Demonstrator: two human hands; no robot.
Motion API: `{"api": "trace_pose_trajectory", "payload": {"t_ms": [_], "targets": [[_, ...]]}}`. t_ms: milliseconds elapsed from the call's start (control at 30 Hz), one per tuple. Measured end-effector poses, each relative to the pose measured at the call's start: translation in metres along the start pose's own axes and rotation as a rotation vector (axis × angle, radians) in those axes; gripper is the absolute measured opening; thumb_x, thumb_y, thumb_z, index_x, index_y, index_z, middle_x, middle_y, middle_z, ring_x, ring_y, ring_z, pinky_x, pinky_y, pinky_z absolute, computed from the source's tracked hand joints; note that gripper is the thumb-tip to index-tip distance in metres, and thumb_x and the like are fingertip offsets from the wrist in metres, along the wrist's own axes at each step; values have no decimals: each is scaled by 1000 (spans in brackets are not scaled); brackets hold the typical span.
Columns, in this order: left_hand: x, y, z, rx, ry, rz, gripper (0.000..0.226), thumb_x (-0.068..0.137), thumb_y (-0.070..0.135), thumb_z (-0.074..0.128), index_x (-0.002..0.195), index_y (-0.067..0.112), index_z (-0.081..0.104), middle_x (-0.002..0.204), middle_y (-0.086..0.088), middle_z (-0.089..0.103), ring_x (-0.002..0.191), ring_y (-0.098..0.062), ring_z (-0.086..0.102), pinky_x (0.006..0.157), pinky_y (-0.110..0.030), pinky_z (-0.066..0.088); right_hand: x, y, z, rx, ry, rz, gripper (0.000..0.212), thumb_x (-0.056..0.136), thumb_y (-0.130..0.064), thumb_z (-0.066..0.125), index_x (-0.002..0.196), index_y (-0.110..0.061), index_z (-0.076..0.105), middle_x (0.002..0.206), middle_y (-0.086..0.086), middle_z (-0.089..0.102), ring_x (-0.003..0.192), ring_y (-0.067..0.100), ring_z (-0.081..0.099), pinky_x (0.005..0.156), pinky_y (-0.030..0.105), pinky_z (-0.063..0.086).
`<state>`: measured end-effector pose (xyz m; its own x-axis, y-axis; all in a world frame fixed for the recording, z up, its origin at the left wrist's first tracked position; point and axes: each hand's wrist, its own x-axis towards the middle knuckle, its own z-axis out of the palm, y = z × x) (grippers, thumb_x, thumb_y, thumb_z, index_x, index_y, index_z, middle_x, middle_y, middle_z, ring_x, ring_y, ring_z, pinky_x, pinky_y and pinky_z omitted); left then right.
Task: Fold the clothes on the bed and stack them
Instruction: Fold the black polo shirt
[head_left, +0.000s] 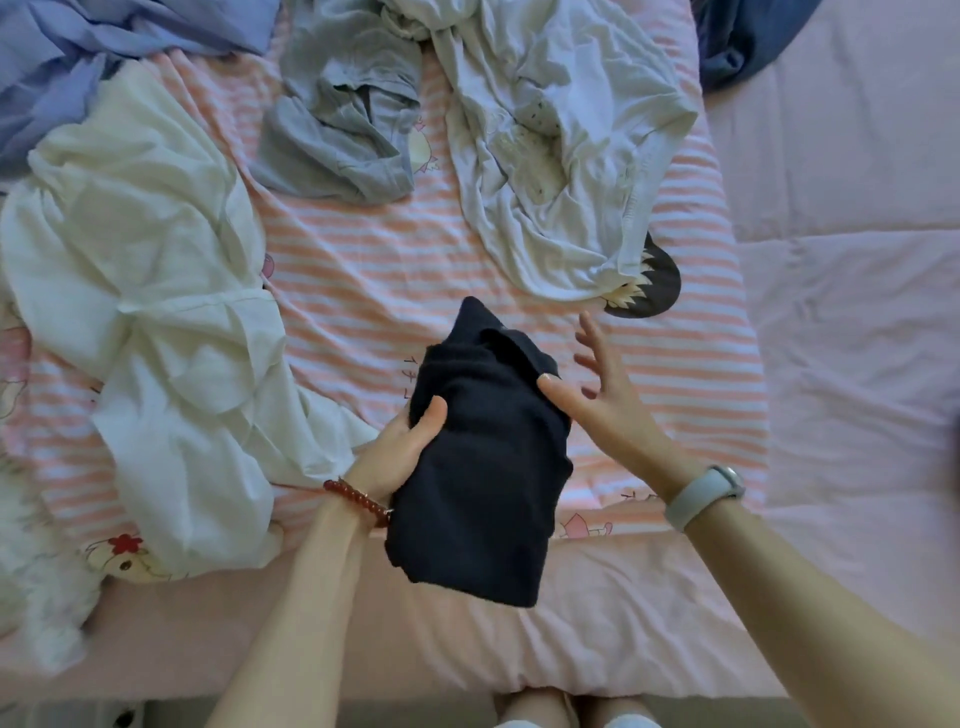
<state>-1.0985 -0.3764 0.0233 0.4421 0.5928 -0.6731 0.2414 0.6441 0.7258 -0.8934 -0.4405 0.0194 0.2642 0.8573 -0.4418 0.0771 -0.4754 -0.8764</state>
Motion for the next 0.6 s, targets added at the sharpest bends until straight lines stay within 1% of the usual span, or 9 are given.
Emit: {"api": "trace_pose_trajectory", "payload": {"t_ms": [133,200,233,267,333,400,433,500,600], "targets": [[-11,16,14,657,-401,23,19,96,32,49,115,34,52,105,19,61,93,10,58,84,-13,47,-27,-12,-29,-598,-259,-410,96,70,-60,63,141,-43,1,153,-16,1,143,5,4,114,30,14],[-7,19,27,1021,-495,104,30,90,44,52,112,24,59,104,8,65,95,-7,61,86,-28,49,-34,-14,-31,-902,-346,-561,98,72,-66,54,143,-40,-8,154,-13,-3,144,11,-2,115,35,7],[-6,20,33,1154,-513,137,36,87,46,53,110,20,61,102,4,65,94,-14,60,85,-34,48,-36,-11,-29,-977,-407,-548,98,73,-64,55,144,-40,-9,155,-13,1,144,10,-1,115,35,4],[-6,21,39,1226,-511,153,34,88,44,55,109,17,61,99,4,65,92,-16,58,83,-33,46,-37,-9,-27,-999,-472,-477,97,75,-59,60,145,-39,-5,154,-13,12,143,10,6,116,35,5],[-6,24,47,1229,-487,169,28,91,36,57,113,19,61,92,12,60,90,-12,54,78,-27,43,-36,-3,-26,-904,-533,-280,81,79,-44,66,146,-31,23,141,-9,44,130,14,38,110,33,27],[-8,27,49,1148,-476,157,31,88,36,61,116,22,60,95,11,61,91,-10,55,79,-26,44,-36,-1,-29,-729,-515,-192,46,80,-34,68,122,-24,53,111,-4,62,101,18,57,85,32,45],[-8,28,47,1102,-472,128,34,84,40,63,113,22,61,96,9,63,91,-11,58,80,-28,47,-37,-1,-31,-658,-503,-171,30,81,-31,69,108,-23,57,99,-3,62,91,18,58,76,30,46],[-8,30,38,1055,-453,28,41,75,48,65,107,23,61,95,5,67,87,-12,64,79,-29,52,-40,1,-35,-555,-497,-141,18,83,-28,68,96,-23,56,90,-4,61,83,15,58,70,28,46],[-10,29,25,1070,-446,-109,59,58,59,65,107,27,58,99,8,67,86,-7,65,80,-28,54,-46,7,-42,-444,-455,-113,22,87,-33,62,107,-25,53,101,-4,61,92,12,58,78,31,49]]}}
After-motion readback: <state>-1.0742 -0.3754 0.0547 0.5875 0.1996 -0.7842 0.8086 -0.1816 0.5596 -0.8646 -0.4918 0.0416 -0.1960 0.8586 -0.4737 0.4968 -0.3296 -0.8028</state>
